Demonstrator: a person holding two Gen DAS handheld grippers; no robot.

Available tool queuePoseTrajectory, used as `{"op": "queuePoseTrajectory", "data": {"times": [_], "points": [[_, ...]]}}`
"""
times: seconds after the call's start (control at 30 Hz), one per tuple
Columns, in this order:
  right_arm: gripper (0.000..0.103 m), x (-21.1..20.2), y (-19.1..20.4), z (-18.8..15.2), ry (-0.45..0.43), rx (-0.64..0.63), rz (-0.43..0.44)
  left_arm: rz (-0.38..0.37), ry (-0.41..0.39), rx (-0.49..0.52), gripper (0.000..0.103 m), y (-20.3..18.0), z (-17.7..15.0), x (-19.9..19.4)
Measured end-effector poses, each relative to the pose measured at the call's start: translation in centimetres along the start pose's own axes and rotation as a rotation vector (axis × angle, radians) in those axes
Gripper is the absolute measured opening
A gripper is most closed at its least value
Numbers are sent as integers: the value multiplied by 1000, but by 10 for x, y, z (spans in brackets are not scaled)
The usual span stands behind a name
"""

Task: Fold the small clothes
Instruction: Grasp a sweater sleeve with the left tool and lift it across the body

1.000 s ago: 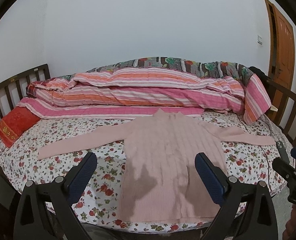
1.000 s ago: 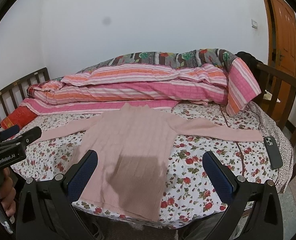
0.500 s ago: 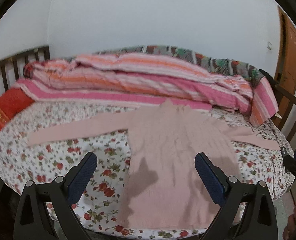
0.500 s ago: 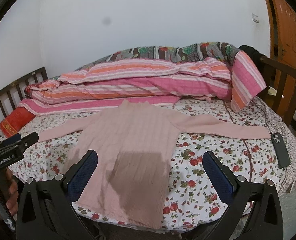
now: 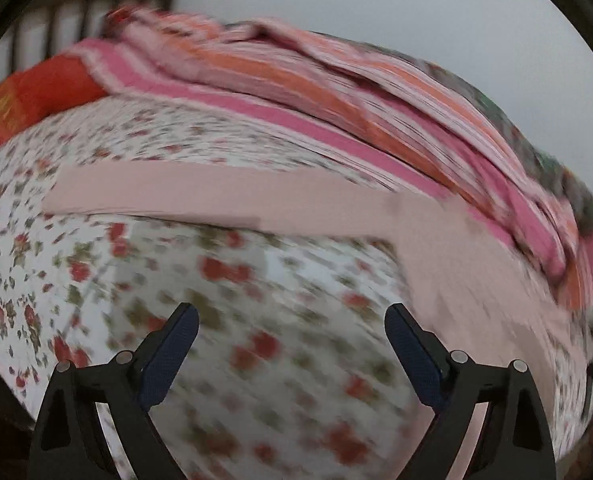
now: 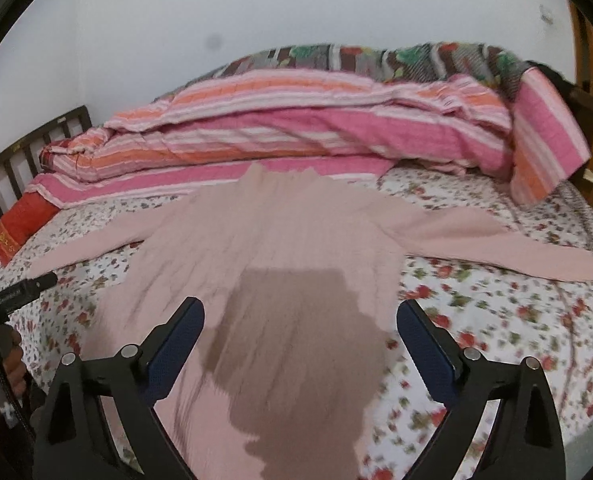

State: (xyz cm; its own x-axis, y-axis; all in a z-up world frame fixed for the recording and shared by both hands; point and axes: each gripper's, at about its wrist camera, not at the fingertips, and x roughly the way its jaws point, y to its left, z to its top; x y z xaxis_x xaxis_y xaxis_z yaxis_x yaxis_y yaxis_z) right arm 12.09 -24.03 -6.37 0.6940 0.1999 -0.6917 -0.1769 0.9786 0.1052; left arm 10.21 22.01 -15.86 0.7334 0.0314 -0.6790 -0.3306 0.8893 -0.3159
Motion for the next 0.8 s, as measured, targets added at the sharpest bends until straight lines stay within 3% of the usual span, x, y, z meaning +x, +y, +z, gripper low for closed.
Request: {"op": "queuePoseTrajectory", "data": {"times": [0.17, 0.27, 0.43, 0.47, 0.53, 0.6, 0.67, 0.8], "points": [[92, 36, 2, 10, 22, -12, 3, 68, -48, -188, 86, 69, 27, 25], [92, 53, 0, 17, 10, -19, 6, 88, -78, -302, 75, 106, 38, 40], [92, 83, -13, 32, 16, 0, -8, 150, -138, -370, 71, 135, 61, 56], [91, 86, -16, 34, 12, 6, -11, 171, -148, -372, 68, 137, 65, 58], [91, 89, -27, 38, -4, 30, -14, 244, -170, -350, 47, 136, 72, 60], [91, 89, -39, 39, -21, 60, -10, 282, -161, -310, 8, 133, 78, 65], [91, 89, -55, 36, -34, 106, -7, 279, -132, -258, 7, 124, 84, 66], [90, 90, -86, 34, -14, 185, -1, 266, -198, -146, 7, 74, 101, 49]]}}
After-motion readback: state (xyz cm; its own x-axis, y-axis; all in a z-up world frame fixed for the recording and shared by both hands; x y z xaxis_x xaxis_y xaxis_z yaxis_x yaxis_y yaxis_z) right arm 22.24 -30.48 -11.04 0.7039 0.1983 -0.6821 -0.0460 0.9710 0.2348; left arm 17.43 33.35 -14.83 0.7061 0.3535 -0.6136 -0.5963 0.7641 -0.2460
